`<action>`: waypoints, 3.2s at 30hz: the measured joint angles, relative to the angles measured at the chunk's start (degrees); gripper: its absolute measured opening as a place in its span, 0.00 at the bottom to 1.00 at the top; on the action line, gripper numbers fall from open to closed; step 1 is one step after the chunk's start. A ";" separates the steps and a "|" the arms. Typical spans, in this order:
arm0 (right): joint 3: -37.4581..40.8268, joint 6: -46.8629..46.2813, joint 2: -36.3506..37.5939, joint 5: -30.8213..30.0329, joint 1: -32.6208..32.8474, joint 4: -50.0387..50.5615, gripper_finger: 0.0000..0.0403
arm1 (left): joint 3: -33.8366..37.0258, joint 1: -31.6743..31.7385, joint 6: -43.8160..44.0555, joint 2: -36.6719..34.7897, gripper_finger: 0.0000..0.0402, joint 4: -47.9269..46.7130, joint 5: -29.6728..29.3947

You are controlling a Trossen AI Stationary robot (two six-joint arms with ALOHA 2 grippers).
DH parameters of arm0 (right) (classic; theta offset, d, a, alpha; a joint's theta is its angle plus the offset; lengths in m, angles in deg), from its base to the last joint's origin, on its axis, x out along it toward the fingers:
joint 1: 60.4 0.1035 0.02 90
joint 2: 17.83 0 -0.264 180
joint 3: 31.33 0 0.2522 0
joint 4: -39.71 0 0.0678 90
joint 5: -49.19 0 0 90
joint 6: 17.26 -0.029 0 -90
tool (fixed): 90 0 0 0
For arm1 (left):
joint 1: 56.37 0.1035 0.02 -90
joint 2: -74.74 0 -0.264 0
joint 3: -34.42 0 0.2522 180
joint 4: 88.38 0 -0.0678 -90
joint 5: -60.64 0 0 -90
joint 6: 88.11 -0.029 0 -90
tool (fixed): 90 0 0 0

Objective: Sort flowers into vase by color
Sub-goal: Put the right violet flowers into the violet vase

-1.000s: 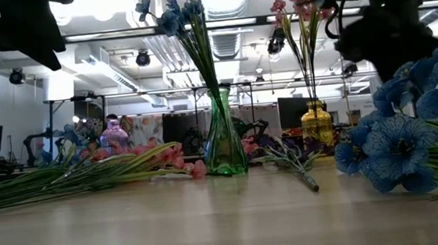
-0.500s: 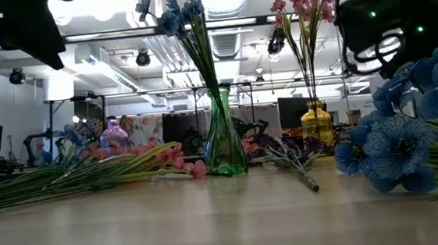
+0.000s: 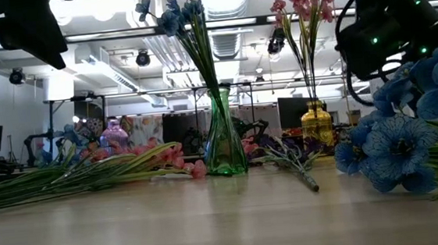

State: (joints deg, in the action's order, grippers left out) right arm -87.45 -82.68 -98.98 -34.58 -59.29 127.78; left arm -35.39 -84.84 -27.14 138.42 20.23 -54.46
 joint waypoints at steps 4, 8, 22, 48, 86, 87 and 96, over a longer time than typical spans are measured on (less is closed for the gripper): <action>0.03 0.04 -3.25 -0.01 0.00 -0.10 0.56 | 0.00 0.00 -0.02 0.00 0.52 0.00 0.00; -0.12 0.01 -6.71 0.12 0.00 -0.14 0.54 | 0.00 0.00 -0.42 0.00 0.52 -0.02 0.01; -0.55 5.28 -14.16 4.12 -0.44 -5.88 0.35 | 0.00 0.00 -2.01 0.00 0.52 -0.35 0.02; -11.99 9.14 0.03 1.23 -0.61 -9.51 0.03 | -0.02 0.00 -2.01 -0.02 0.52 -0.35 0.04; 2.49 10.71 0.17 -1.06 -0.59 -28.96 0.54 | -7.03 0.00 -9.30 -0.02 0.52 -0.39 0.08; 2.63 10.36 0.20 -1.24 -0.59 -29.04 0.51 | -7.32 0.00 -9.55 -0.02 0.52 -0.39 -0.05; 1.71 9.96 0.26 -2.02 -0.59 -28.24 0.16 | -6.89 0.00 -9.95 -0.07 0.52 -0.37 -0.50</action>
State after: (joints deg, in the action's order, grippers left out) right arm -85.75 -72.72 -98.72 -36.60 -59.88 99.55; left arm -42.28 -84.84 -37.09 138.35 19.86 -54.96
